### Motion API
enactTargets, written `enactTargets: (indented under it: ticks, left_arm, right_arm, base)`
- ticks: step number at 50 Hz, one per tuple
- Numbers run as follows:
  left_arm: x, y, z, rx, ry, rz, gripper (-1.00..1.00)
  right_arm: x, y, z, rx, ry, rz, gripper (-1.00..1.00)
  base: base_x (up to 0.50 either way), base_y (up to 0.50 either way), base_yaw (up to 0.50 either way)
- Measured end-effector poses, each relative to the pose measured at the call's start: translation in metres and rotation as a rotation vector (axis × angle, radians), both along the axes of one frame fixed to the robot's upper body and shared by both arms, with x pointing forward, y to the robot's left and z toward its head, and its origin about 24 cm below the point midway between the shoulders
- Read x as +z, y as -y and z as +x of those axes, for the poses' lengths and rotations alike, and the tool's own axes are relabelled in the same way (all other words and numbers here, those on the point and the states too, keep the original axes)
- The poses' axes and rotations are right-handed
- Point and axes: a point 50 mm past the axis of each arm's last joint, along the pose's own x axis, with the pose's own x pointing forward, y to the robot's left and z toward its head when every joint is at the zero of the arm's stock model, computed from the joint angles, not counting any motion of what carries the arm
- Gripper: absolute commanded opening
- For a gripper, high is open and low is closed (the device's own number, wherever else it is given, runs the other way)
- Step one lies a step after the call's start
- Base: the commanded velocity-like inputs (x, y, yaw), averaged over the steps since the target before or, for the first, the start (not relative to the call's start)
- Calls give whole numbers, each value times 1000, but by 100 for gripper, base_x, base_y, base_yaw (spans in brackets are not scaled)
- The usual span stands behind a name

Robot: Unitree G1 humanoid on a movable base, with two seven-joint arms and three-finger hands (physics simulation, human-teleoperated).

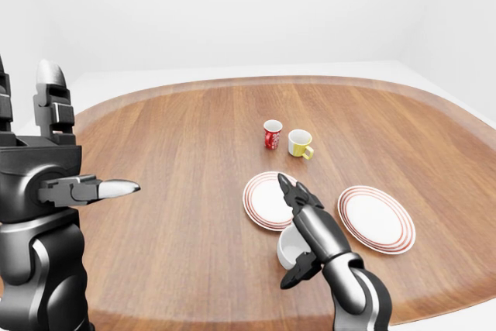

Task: Put the white mug on the left plate.

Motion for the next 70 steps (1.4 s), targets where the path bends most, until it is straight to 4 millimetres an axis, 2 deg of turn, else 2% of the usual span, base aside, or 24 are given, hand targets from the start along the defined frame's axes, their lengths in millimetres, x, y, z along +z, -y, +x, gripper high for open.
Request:
enactTargets:
  ticks: [40,70]
  left_arm:
    - [-2,1,0,-3,-8,5,100]
    - [-2,1,0,-4,-10,8,100]
  right_arm:
    - [-23,12,8,-36,-106,-65,100]
    - [-30,23,22,-45,-129,-93,100]
  base:
    - [0,0,0]
    - [0,0,0]
